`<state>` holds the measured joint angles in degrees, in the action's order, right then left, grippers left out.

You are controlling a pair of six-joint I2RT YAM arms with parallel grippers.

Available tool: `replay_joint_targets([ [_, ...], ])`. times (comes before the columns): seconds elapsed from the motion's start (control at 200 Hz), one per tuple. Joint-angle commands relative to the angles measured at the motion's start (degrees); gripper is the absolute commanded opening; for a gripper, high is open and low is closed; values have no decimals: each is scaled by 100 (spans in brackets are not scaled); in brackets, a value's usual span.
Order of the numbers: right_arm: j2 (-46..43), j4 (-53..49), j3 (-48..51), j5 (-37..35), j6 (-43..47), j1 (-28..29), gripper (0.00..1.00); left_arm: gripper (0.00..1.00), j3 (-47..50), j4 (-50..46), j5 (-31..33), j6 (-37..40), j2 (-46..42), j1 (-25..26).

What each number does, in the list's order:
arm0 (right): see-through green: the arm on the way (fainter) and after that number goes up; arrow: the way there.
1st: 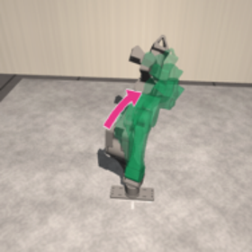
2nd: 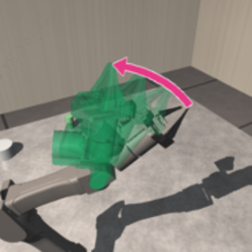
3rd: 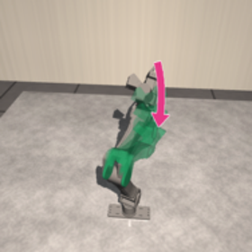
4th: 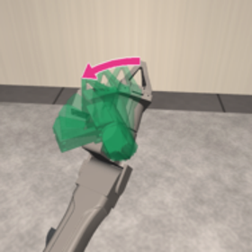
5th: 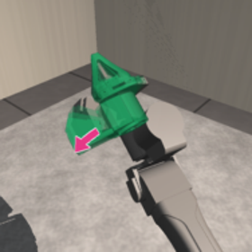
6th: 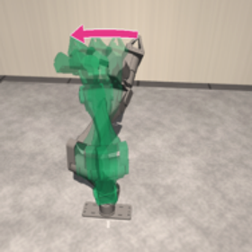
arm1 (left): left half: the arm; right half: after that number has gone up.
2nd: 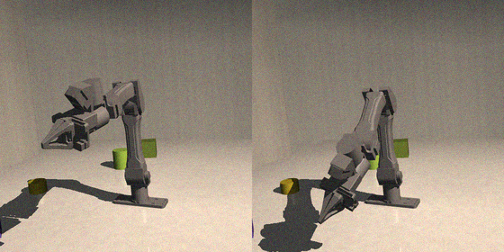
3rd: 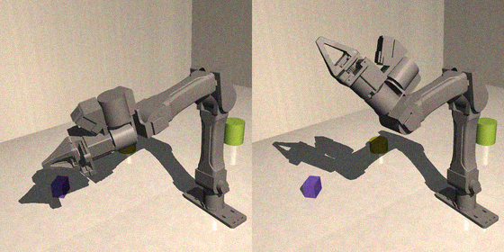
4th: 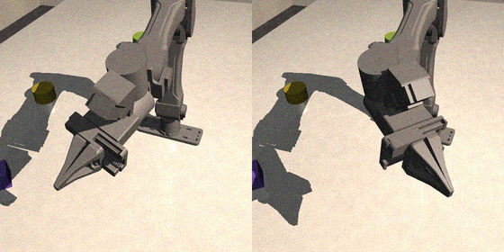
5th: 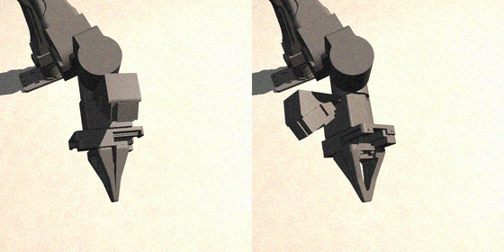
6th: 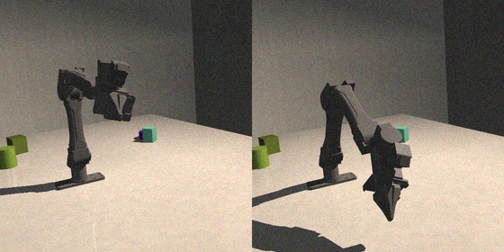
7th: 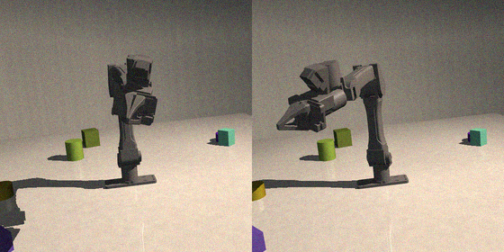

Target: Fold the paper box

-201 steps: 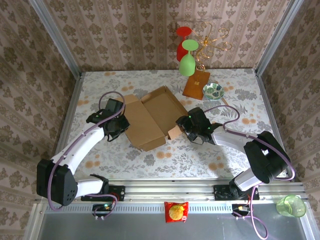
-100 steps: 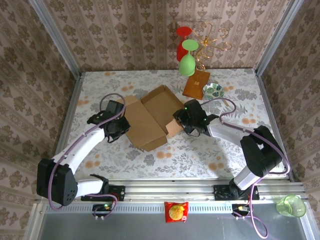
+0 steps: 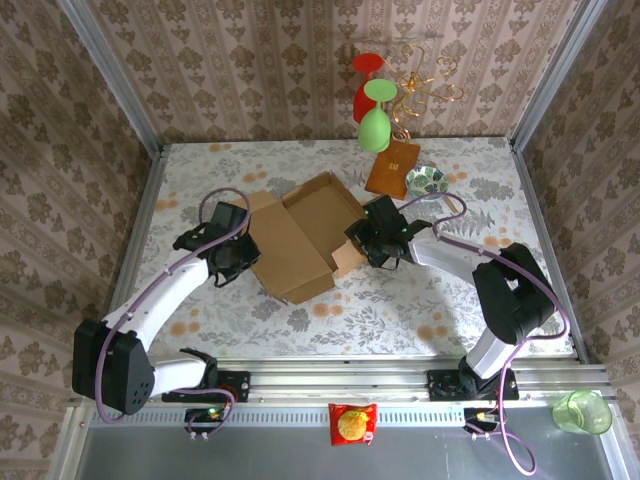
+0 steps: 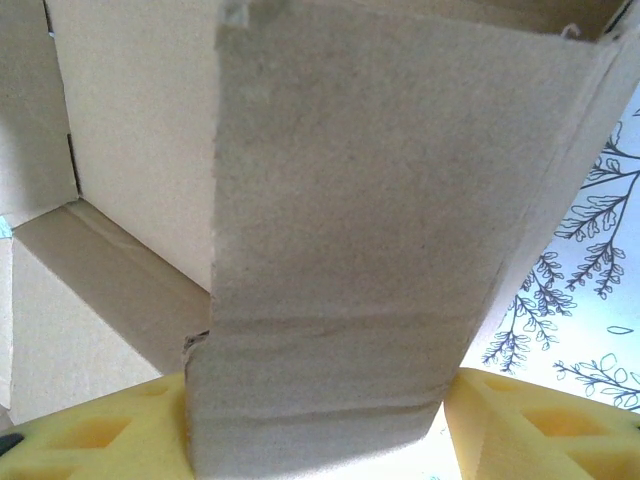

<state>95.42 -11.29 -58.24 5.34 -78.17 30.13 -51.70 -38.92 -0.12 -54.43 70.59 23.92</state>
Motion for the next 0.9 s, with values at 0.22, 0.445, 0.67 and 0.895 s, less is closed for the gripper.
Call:
replay_joint_targets([
  [0.22,-237,905,342,188,137,-337,69,0,117,-176,-413,109,-54,10],
  [0.445,-306,1330,461,344,5,-436,70,0,134,-179,-410,104,-36,7],
  [0.67,-617,1366,648,375,-67,-558,74,0,213,-121,-471,10,-36,-49],
  [0.895,-666,1583,1110,534,-102,-684,63,0,197,-106,-511,3,8,-68],
])
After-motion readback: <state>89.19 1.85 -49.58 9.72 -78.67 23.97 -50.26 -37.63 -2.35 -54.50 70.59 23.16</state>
